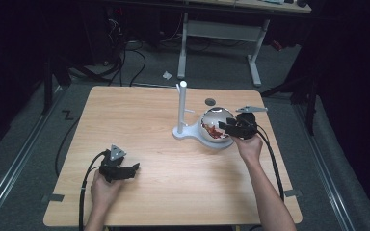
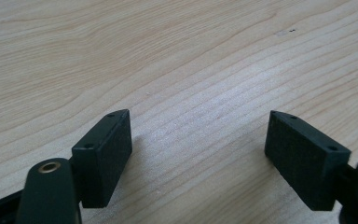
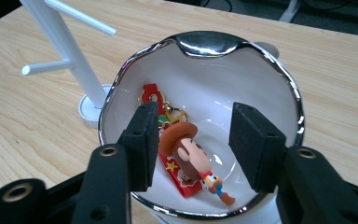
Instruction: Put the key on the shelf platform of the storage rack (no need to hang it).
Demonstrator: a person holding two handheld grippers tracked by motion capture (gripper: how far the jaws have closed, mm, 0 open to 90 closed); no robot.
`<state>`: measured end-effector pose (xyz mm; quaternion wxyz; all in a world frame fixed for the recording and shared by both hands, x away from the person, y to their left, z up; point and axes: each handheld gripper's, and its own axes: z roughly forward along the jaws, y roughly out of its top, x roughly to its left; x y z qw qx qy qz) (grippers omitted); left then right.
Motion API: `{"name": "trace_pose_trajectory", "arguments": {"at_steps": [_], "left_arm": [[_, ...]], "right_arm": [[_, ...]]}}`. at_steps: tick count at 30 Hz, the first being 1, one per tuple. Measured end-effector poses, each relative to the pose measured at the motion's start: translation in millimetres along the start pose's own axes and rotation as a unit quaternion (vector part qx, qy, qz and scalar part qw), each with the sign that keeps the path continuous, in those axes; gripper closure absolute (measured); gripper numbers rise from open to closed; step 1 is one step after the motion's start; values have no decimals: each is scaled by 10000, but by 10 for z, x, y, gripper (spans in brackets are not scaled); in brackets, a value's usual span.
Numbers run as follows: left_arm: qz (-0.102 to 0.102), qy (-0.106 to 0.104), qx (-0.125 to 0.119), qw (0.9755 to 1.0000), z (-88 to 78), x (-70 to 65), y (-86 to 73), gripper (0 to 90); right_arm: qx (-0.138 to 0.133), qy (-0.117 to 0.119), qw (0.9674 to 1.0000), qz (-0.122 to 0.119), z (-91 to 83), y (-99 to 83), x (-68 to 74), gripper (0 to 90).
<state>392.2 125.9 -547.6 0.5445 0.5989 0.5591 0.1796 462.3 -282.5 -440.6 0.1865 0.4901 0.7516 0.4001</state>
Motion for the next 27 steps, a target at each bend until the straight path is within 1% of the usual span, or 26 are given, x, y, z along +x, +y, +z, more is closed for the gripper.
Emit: {"name": "trace_pose_trajectory", "arguments": {"at_steps": [3,9,16,19,27], "left_arm": [[2,1,2,10000,0,0,0,233],[1,1,0,10000,0,0,0,233],[1,0,1,10000,0,0,0,233],[1,1,0,10000,0,0,0,233],[3,1,0,10000,0,0,0,233]], "right_arm": [[-55,-46,10000,-56,-76,16,2,511],[-244,7,9997,-64,-254,52,3,496],[-299,15,9995,-110,-416,61,-13,491],[-389,34,9992,-130,-492,66,-10,488],[-501,75,9986,-163,-647,70,13,484]]}}
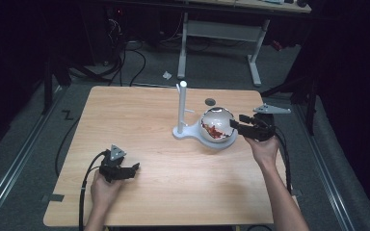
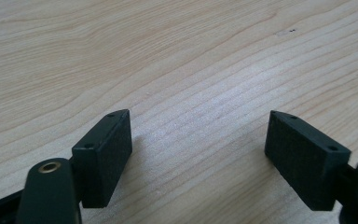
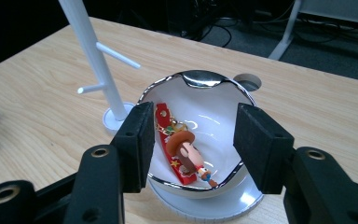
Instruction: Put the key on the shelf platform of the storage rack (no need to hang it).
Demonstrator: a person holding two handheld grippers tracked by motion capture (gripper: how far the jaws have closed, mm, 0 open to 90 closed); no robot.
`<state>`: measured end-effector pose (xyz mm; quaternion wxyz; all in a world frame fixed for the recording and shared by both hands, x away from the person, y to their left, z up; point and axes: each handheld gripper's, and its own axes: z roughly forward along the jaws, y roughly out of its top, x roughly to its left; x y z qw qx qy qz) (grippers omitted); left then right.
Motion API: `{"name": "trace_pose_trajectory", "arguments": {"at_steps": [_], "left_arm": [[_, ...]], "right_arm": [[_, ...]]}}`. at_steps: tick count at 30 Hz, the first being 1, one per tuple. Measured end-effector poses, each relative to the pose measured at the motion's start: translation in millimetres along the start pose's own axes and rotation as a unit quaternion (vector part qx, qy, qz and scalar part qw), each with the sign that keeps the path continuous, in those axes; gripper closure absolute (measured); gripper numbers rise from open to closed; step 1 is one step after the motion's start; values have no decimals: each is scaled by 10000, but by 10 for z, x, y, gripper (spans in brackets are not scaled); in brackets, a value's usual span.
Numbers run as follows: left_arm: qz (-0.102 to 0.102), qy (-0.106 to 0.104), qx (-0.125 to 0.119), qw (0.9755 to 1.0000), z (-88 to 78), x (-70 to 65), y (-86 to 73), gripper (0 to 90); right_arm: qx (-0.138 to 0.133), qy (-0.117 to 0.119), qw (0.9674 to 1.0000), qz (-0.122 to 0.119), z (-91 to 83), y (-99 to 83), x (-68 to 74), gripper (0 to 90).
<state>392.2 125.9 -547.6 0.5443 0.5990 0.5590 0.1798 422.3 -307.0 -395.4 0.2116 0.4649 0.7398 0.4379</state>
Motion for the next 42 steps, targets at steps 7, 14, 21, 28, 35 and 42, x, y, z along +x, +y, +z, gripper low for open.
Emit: {"name": "trace_pose_trajectory", "arguments": {"at_steps": [7,14,21,28,35,42], "left_arm": [[3,0,4,10000,0,-1,-1,231],[0,2,3,10000,0,-1,-1,230],[0,1,2,10000,0,-1,-1,231],[-1,2,5,10000,0,-1,-1,231],[0,3,3,10000,0,-1,-1,231],[-1,1,4,10000,0,-1,-1,230]], "right_arm": [[6,-35,10000,-26,-108,6,22,482],[-104,-54,9999,18,-248,10,37,472],[-210,-107,9997,45,-415,5,63,450],[-344,-36,9993,161,-598,-68,64,449],[-401,-46,9990,204,-724,-169,64,452],[-428,-144,9986,271,-833,-287,60,445]]}}
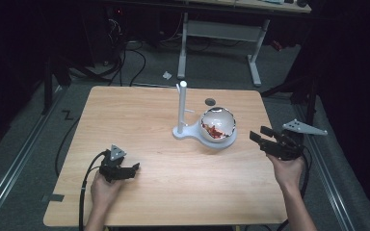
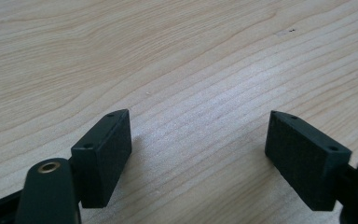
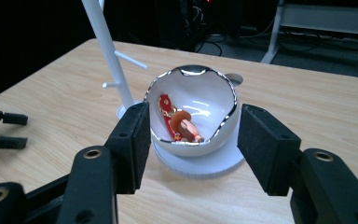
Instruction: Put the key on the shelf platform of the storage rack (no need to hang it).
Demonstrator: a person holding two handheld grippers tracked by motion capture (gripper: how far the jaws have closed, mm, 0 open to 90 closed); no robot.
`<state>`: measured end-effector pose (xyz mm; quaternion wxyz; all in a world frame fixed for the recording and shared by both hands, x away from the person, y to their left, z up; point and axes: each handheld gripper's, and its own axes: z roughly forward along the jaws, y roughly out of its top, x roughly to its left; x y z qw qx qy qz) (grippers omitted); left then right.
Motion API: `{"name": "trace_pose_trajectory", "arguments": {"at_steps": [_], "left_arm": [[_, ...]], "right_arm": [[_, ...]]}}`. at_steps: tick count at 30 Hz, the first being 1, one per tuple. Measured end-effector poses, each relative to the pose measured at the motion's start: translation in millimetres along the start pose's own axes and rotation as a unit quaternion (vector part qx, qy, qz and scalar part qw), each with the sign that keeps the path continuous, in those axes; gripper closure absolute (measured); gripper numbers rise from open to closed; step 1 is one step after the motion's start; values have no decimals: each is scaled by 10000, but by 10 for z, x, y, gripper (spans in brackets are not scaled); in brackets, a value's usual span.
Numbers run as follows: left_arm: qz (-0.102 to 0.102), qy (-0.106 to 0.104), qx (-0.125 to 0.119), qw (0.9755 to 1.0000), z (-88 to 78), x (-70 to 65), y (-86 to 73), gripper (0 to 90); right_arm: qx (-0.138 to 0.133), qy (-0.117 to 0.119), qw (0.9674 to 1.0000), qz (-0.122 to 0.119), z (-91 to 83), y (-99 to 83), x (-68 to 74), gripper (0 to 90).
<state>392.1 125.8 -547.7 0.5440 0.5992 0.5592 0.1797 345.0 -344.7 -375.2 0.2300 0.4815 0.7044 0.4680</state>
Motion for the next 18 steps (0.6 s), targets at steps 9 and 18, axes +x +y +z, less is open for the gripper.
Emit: {"name": "trace_pose_trajectory", "arguments": {"at_steps": [9,18], "left_arm": [[-1,1,-1,10000,0,0,0,231],[-1,0,-1,10000,0,0,0,230]], "right_arm": [[-12,-79,10000,-42,-92,-112,66,451],[-45,88,9999,-85,-74,-217,196,457]]}}
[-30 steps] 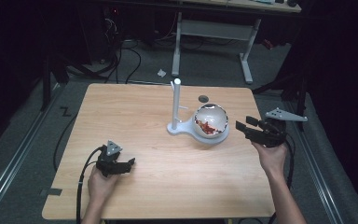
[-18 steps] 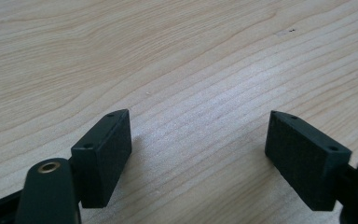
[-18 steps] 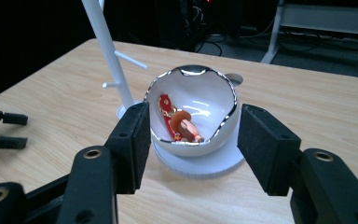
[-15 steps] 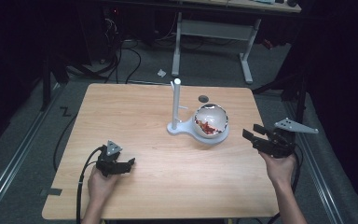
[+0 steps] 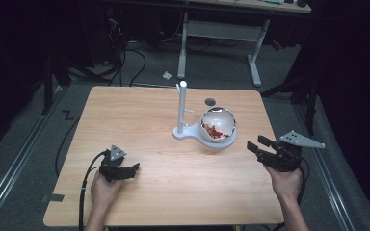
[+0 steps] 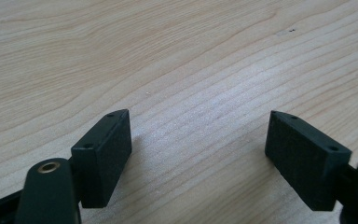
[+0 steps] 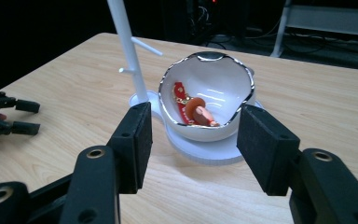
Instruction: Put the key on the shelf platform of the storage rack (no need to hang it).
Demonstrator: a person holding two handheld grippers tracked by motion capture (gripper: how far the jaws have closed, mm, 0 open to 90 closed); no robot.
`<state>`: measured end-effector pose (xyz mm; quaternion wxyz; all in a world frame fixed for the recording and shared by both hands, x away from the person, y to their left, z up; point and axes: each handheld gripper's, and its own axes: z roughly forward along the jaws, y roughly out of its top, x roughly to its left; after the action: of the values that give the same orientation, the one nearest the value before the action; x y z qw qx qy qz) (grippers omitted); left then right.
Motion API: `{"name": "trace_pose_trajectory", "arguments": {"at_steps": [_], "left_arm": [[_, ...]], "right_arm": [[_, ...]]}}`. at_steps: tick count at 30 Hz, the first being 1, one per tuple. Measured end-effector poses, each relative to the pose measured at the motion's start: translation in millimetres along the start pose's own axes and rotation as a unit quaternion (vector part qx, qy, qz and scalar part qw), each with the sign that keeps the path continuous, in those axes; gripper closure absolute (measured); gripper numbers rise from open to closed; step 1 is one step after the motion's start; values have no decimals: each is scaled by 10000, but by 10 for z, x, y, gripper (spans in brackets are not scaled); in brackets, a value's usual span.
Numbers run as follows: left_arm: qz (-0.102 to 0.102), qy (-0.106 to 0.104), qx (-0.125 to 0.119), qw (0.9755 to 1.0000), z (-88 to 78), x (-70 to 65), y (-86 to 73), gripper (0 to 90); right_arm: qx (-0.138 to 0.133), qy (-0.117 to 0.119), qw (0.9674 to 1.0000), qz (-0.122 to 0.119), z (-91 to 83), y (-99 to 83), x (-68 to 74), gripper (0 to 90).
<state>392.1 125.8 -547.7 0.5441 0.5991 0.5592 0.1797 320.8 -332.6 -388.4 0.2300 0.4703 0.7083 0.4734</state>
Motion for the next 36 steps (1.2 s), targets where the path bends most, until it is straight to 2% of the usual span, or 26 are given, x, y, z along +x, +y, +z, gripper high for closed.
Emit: {"name": "trace_pose_trajectory", "arguments": {"at_steps": [14,21,27,29,36], "left_arm": [[-1,0,-1,10000,0,0,0,230],[-1,1,0,10000,0,0,0,231],[0,2,0,10000,0,0,0,231],[1,0,0,10000,0,0,0,230],[-1,0,-1,10000,0,0,0,231]], "right_arm": [[-6,253,9997,5,137,-113,138,459],[-3,387,9992,-66,222,-132,230,459],[55,515,9986,-101,296,-149,293,461],[94,509,9985,-182,318,-156,318,461],[175,585,9980,-191,413,-209,380,462]]}}
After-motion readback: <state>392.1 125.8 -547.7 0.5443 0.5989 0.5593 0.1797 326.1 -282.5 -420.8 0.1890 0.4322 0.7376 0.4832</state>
